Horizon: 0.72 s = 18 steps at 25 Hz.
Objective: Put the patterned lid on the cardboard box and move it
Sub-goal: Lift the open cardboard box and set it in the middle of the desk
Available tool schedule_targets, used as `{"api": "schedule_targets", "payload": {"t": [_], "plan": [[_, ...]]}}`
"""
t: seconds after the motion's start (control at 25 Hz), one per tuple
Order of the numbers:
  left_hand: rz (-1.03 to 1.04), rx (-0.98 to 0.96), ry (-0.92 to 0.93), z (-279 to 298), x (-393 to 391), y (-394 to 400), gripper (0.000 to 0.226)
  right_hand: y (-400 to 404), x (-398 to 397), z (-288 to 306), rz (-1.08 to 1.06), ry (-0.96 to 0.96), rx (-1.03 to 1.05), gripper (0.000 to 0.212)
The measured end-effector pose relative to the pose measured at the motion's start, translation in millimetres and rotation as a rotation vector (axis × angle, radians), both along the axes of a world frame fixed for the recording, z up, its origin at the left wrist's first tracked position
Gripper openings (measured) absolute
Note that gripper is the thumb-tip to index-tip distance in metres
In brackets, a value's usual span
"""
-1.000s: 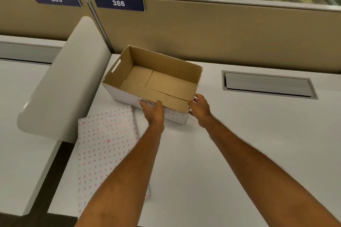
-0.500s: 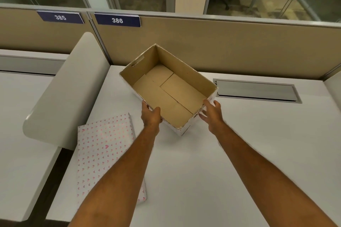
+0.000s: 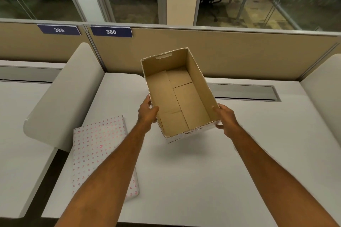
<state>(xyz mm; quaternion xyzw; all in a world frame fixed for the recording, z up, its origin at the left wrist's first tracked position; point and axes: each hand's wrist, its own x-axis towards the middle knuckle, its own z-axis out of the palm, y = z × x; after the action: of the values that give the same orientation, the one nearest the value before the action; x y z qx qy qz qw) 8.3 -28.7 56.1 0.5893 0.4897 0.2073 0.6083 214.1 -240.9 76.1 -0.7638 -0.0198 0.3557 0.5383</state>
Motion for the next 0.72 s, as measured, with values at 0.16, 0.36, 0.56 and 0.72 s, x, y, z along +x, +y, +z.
{"api": "schedule_targets", "payload": {"t": [0.16, 0.36, 0.56, 0.72], "plan": [[-0.13, 0.012, 0.049, -1.6, -3.1, -23.5, 0.072, -40.3, -2.8, -10.1, 0.093, -0.048, -0.041, 0.041], [-0.304, 0.044, 0.111, -9.5, -8.0, -67.7, 0.072, -87.5, -12.3, -39.5, 0.103, -0.157, -0.104, 0.041], [-0.381, 0.009, 0.126, -27.3, -11.9, -105.2, 0.069, -126.1, -25.5, -65.2, 0.054, -0.21, -0.134, 0.042], [-0.378, -0.018, 0.145, -40.6, -11.3, -118.6, 0.068, -140.5, -28.7, -80.7, 0.038, -0.168, -0.127, 0.044]]}}
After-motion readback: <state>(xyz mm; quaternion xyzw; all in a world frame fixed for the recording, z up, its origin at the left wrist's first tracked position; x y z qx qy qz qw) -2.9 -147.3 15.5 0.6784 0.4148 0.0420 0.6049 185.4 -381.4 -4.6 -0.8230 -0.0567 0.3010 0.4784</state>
